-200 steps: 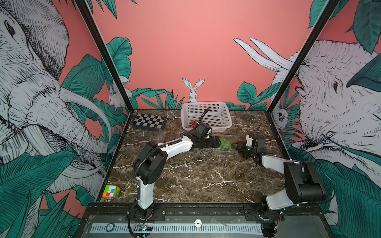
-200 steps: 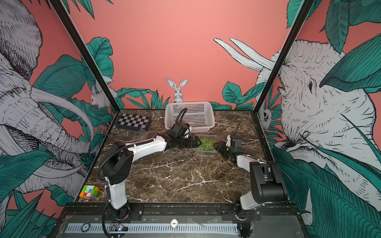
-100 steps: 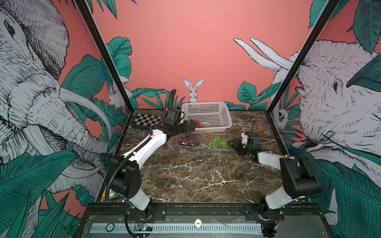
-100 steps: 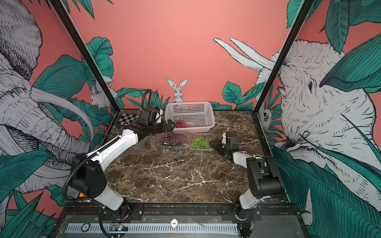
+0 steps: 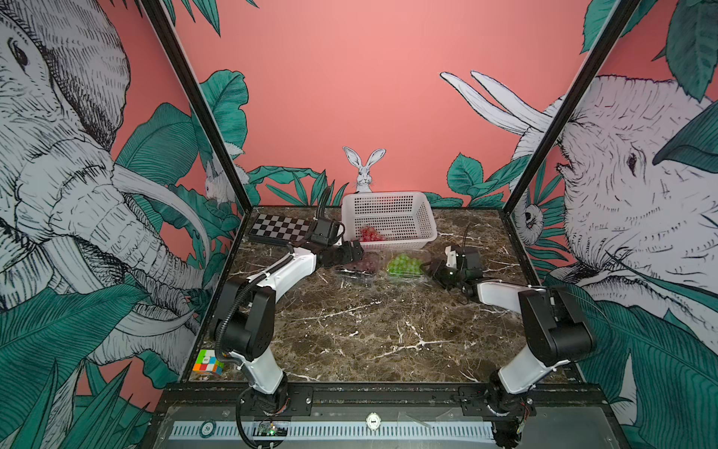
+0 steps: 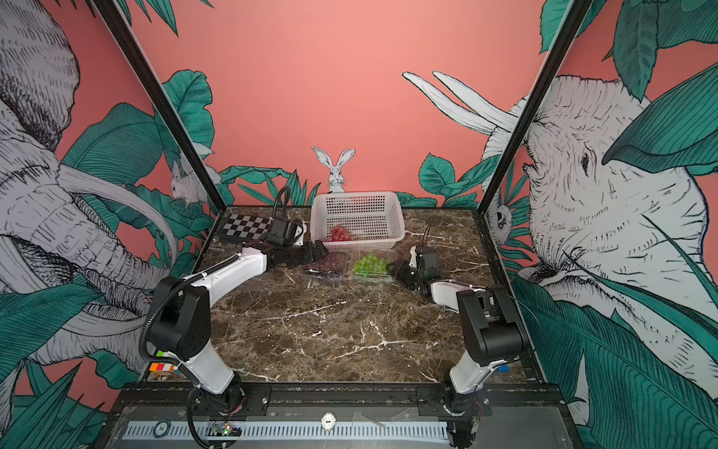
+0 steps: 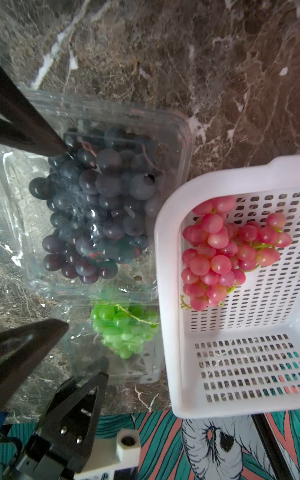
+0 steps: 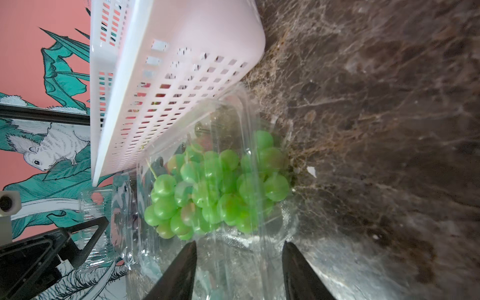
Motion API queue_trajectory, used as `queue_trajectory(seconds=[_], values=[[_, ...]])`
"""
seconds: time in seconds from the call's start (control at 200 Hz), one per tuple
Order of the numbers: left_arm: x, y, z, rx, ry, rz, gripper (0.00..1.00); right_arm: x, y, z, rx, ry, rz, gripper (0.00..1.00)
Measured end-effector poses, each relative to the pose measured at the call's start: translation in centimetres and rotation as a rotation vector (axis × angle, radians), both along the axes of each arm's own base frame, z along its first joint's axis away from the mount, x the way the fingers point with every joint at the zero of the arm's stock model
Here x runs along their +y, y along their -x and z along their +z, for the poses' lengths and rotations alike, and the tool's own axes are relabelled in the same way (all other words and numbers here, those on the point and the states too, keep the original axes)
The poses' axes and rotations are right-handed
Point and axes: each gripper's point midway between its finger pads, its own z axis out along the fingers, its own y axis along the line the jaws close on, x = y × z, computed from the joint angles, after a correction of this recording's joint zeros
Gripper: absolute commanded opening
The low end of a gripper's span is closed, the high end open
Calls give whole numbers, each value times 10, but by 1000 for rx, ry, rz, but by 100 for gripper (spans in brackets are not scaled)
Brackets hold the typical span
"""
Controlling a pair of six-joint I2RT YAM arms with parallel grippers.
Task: Pack grapes into containers
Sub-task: Adjust the packing box at the center of the board.
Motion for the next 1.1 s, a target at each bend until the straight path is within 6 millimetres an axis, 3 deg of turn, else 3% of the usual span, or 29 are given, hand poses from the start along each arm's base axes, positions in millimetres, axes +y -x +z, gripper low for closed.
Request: queue_trajectory(seconds=[0.81, 1.1], values=[[-16, 0, -3, -1, 142, 12, 99, 9, -21, 1, -11, 0, 13, 52], [-16, 2, 2, -2, 146, 16, 99, 7, -17, 2, -5, 22, 17, 60]])
